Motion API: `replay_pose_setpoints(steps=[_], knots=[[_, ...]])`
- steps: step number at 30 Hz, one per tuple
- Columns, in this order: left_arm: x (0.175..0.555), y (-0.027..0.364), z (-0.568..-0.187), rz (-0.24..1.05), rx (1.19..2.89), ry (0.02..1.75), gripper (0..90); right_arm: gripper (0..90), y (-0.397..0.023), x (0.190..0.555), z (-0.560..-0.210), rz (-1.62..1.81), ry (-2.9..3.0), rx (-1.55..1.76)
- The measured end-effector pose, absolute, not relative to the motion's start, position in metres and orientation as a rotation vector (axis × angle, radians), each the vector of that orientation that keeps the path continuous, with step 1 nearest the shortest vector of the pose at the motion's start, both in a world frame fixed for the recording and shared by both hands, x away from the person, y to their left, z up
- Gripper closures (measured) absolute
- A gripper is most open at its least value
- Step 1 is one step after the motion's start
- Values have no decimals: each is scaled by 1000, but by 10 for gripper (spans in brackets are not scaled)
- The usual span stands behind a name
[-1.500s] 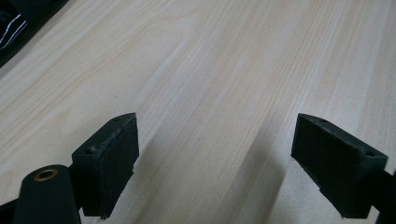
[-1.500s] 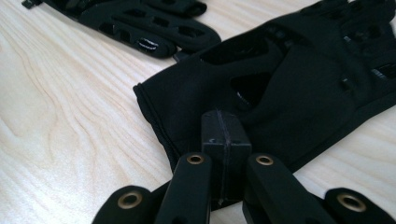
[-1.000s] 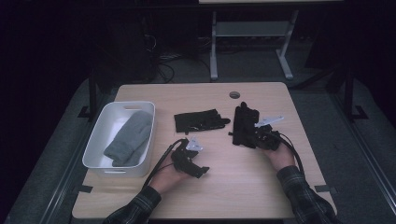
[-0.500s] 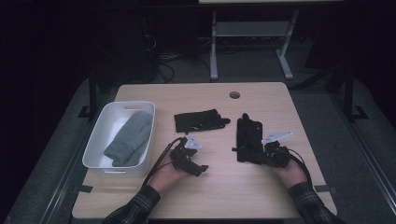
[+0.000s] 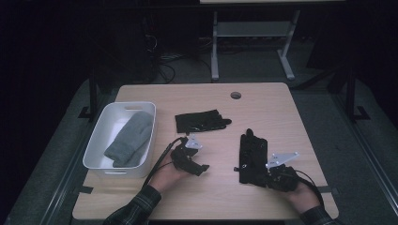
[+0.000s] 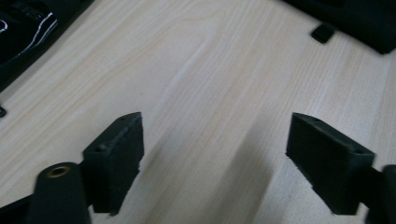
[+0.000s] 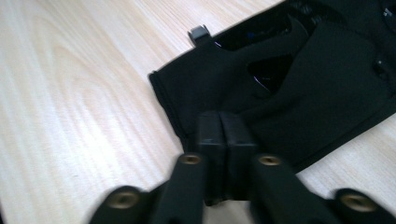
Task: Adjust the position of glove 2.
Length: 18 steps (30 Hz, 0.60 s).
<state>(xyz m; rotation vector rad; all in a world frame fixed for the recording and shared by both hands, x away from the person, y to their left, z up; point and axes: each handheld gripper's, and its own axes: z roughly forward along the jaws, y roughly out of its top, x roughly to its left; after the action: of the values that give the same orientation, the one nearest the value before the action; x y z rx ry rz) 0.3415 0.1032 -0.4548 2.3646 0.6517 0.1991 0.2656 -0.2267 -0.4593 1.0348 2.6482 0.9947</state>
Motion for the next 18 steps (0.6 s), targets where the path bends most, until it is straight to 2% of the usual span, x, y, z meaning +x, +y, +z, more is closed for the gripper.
replay_pose_setpoints(steps=[1,5,7,10,18], knots=[[344,103,-453,197,2359,654,242,757,-227,265,-458,1009,2645,1037],[352,102,-445,240,2333,675,516,537,-234,269,-451,1063,2529,1086],[360,101,-441,259,2328,691,682,464,-240,274,-451,1061,2478,1120],[374,100,-436,283,2328,719,879,421,-246,279,-452,1069,2446,1138],[421,98,-432,391,2304,836,899,359,-249,283,-454,1051,2429,1165]])
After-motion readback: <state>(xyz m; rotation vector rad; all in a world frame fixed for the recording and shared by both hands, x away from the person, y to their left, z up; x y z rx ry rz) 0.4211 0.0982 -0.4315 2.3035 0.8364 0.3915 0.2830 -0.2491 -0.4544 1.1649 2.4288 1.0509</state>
